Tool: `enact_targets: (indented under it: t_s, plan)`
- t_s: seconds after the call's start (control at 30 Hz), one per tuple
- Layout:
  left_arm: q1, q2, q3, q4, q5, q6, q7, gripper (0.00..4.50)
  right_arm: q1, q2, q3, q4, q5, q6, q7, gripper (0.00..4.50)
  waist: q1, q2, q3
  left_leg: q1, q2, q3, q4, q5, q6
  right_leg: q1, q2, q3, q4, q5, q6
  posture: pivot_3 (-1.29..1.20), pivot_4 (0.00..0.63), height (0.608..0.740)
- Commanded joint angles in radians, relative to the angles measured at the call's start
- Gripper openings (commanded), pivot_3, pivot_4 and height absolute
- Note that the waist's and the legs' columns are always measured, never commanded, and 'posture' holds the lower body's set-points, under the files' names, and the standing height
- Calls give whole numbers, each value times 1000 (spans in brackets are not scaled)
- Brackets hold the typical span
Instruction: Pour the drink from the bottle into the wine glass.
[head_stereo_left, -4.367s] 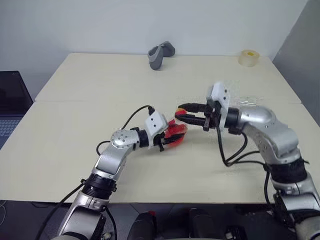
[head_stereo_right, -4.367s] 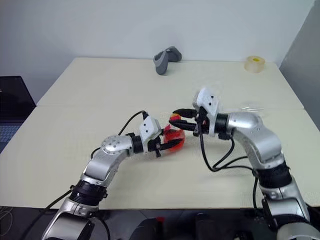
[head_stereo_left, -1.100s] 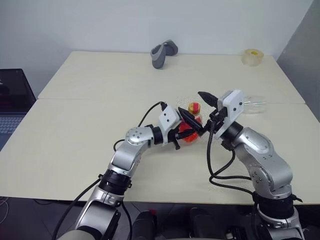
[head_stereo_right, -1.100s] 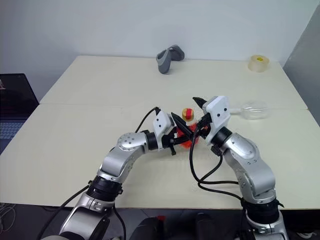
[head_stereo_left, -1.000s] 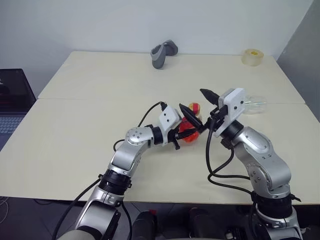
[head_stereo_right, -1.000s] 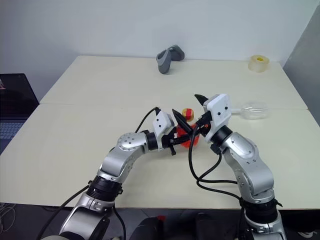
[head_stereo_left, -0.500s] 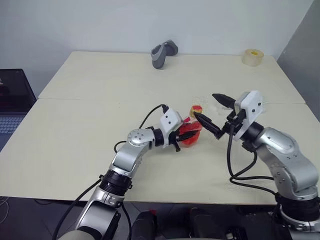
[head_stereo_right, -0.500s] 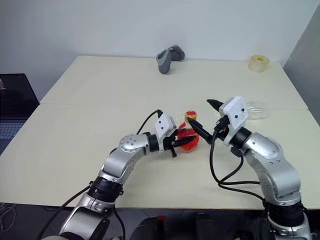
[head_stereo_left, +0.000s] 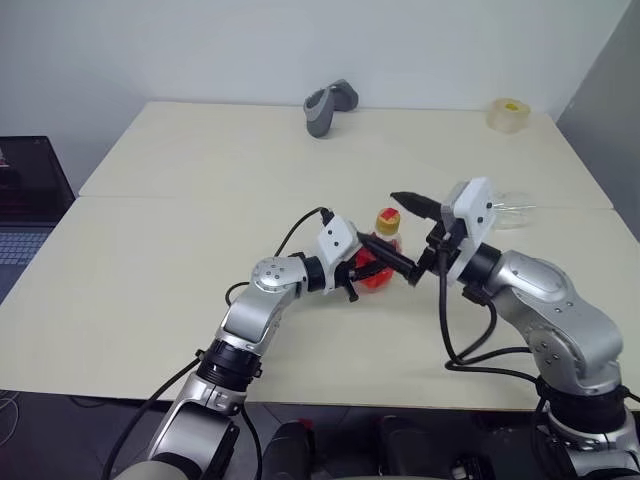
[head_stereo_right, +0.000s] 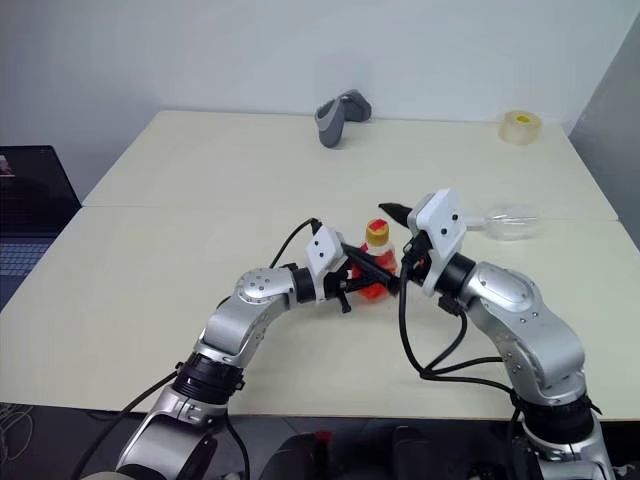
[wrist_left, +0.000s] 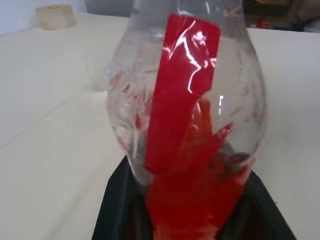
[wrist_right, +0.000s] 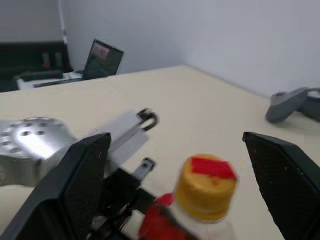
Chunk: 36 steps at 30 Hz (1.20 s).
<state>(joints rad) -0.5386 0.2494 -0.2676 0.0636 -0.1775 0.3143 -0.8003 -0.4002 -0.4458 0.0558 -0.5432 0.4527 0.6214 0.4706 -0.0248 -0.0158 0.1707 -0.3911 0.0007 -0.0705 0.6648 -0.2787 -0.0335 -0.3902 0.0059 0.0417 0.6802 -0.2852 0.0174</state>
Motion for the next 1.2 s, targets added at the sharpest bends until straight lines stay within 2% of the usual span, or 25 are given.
enact_targets:
  t_s: [0.03,0.23,0.43,0.6,0.9,1.07,1.2]
  plan:
    - [-10,-3,14,-48,-11,-30,-4,979,-15,13,-15,20,-43,-62,-18,4500,-1,0,0,0,0,0,0,0,0,0,-1,0,0,0,0,0,150,740]
    - [-5,1,16,-53,-11,-28,-2,979,9,-33,-89,47,-31,-53,4,4500,-1,0,0,0,-1,0,0,0,0,0,-2,0,0,0,0,0,150,740]
    - [-2,2,18,-54,-12,-28,0,979,87,-123,-195,-1,119,46,86,4500,-1,0,0,-1,-3,-1,0,0,1,0,-4,0,0,0,1,0,150,740]
    - [-3,5,14,-51,-14,-30,-4,976,128,-182,-174,-78,178,95,140,4500,-3,0,0,0,-4,-1,0,1,2,0,-5,-1,1,-1,1,0,150,740]
    - [-4,2,11,-46,-11,-35,-4,970,-18,-87,-22,-28,10,27,14,4500,-4,0,0,0,-5,-2,0,1,2,0,-5,-1,1,-1,1,0,150,740]
    - [-2,3,8,-53,-10,-32,-3,969,-38,-72,-17,25,-44,-12,8,4500,0,0,0,-1,-7,-2,0,1,1,0,-8,-2,0,-1,3,0,150,740]
    - [3,4,7,-57,-10,-30,-1,955,-27,-66,-63,29,-21,9,3,4500,-1,0,0,-1,-7,-2,0,1,2,0,-8,-1,1,-1,3,0,150,740]
